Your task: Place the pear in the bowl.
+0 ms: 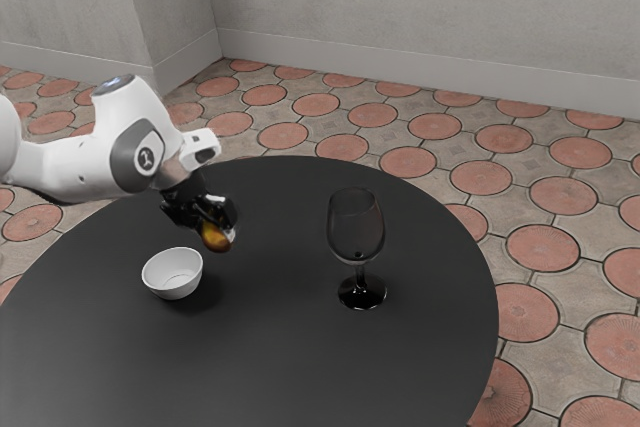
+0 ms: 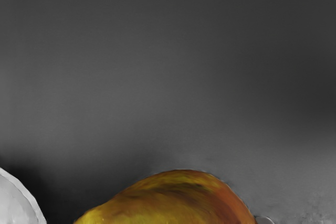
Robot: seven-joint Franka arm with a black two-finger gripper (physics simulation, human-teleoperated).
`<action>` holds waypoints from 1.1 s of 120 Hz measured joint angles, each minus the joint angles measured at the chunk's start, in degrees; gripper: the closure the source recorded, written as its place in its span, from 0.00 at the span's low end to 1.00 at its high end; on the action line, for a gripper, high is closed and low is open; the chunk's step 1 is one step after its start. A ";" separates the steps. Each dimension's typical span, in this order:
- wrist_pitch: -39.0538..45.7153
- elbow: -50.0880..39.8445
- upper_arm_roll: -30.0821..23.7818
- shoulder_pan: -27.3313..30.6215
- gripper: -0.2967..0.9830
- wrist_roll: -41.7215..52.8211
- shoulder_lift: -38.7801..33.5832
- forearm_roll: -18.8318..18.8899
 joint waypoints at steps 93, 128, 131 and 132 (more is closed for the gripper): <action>-6.25 -0.11 -0.31 6.87 0.30 4.54 -0.81 3.50; -15.94 11.11 -3.13 8.38 0.25 6.58 -3.14 11.51; -17.27 13.33 -3.75 8.82 0.25 6.78 -2.95 12.74; -17.69 13.93 -3.91 8.92 0.25 6.85 -2.91 13.10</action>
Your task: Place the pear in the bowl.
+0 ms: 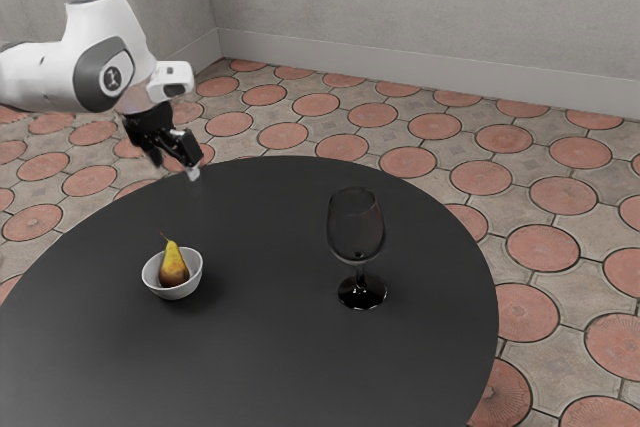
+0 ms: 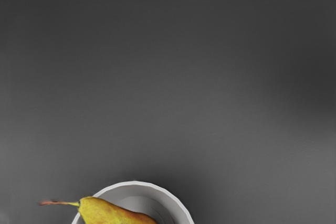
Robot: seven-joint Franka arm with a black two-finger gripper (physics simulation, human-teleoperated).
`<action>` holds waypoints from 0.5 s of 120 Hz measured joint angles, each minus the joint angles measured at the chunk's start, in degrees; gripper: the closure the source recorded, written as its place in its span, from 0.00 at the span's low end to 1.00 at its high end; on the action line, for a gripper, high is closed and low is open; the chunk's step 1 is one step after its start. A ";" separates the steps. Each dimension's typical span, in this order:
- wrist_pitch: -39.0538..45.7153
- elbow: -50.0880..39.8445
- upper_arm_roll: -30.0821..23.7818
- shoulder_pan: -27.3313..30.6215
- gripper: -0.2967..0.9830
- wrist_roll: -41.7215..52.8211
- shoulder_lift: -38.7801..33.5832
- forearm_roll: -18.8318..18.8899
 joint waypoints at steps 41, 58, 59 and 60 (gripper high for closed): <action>-15.45 16.17 -4.20 -0.94 0.23 2.11 0.40 5.52; -18.78 20.52 -5.74 -3.71 0.23 3.90 2.20 7.37; -18.95 20.74 -5.78 -3.98 0.23 4.00 2.26 7.43; -19.11 20.94 -5.80 -4.26 0.23 4.11 2.32 7.49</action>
